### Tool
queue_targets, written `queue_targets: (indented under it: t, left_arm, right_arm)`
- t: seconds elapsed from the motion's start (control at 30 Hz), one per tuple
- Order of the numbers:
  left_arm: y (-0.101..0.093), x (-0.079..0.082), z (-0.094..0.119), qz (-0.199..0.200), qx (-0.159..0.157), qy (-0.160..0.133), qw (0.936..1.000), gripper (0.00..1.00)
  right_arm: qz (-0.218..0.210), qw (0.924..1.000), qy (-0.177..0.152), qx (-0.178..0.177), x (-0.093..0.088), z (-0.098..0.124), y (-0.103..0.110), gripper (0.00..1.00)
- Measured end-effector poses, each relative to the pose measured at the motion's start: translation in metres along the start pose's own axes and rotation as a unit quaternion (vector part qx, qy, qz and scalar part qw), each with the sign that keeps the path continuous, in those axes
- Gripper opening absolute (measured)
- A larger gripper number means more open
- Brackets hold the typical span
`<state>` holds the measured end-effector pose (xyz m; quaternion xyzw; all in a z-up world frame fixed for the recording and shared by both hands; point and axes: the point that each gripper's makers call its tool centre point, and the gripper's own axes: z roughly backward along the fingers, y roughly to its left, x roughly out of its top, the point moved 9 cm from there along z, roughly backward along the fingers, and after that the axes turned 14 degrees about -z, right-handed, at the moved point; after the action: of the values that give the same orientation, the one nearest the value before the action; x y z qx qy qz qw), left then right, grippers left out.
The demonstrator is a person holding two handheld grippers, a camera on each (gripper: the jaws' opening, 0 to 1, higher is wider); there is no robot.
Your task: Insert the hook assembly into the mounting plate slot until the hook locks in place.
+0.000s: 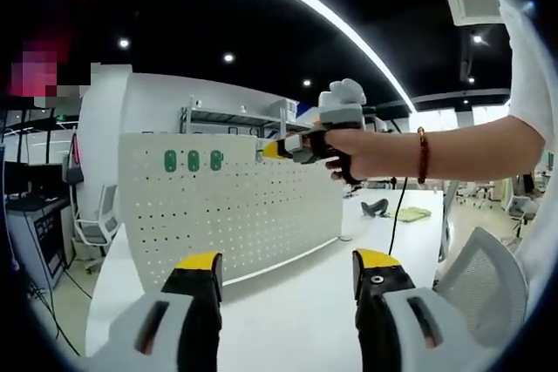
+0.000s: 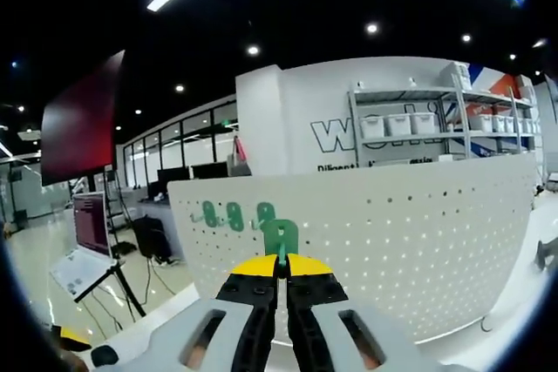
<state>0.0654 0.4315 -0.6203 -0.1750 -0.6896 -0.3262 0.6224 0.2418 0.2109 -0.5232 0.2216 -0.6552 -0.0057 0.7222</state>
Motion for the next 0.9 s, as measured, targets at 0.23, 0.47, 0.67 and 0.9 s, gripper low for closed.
queue_targets:
  t: [0.23,0.47,0.67,0.9]
  left_arm:
    - [-0.001,-0.002,-0.001,-0.002,-0.001,0.000,1.0000,0.64]
    - [0.000,-0.004,-0.001,0.012,0.001,-0.005,0.9999,0.65]
    - [0.003,-0.004,-0.001,0.014,0.004,-0.005,0.9999,0.65]
    - [0.007,-0.008,0.000,0.011,0.005,0.001,0.9999,0.66]
  right_arm:
    - [0.000,0.9999,-0.008,-0.011,0.004,-0.011,-0.001,0.01]
    - [0.013,0.9996,-0.016,-0.019,0.007,-0.020,-0.001,0.01]
    - [0.019,0.9993,-0.020,-0.026,0.009,-0.030,-0.001,0.01]
    - [0.021,0.9988,-0.026,-0.037,0.009,-0.042,-0.005,0.01]
